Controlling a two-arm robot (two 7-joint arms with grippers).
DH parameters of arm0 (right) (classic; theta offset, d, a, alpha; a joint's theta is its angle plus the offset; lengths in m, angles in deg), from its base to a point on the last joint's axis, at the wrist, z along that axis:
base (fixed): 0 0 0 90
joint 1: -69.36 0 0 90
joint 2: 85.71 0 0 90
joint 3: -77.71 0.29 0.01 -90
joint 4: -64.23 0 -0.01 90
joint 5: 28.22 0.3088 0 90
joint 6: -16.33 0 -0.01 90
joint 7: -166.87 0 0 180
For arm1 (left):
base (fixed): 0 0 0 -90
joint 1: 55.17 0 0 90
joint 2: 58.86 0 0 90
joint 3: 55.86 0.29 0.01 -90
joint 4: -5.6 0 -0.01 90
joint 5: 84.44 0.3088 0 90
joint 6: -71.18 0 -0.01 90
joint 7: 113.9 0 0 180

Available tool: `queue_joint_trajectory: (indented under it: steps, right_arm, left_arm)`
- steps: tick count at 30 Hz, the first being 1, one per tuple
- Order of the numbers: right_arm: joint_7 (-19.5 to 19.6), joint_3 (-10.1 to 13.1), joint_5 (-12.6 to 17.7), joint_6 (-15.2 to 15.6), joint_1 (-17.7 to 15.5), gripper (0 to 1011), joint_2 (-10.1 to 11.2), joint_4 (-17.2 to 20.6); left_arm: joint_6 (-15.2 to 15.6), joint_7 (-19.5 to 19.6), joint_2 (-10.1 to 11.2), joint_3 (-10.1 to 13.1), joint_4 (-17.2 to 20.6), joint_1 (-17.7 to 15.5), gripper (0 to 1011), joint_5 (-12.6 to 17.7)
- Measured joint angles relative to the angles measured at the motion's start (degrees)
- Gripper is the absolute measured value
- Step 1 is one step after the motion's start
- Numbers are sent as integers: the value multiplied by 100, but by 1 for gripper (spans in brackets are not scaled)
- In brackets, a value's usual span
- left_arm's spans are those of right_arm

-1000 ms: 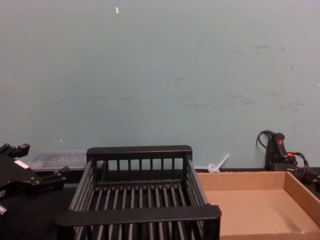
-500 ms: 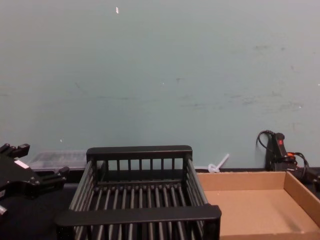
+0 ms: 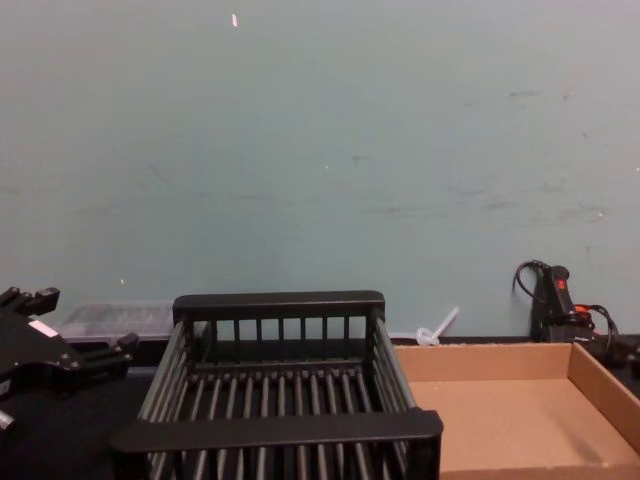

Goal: Pick up the white tape and place it into the black box , Pick up the silver tape and place it into the brown box.

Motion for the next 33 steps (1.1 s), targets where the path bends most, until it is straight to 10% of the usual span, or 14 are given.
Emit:
queue_joint_trajectory:
  steps: [33]
  right_arm:
    - [-1063,1198,1058,621,-1878,1002,948,2027]
  left_arm:
    - [0,0,0,0,0,0,1001,0]
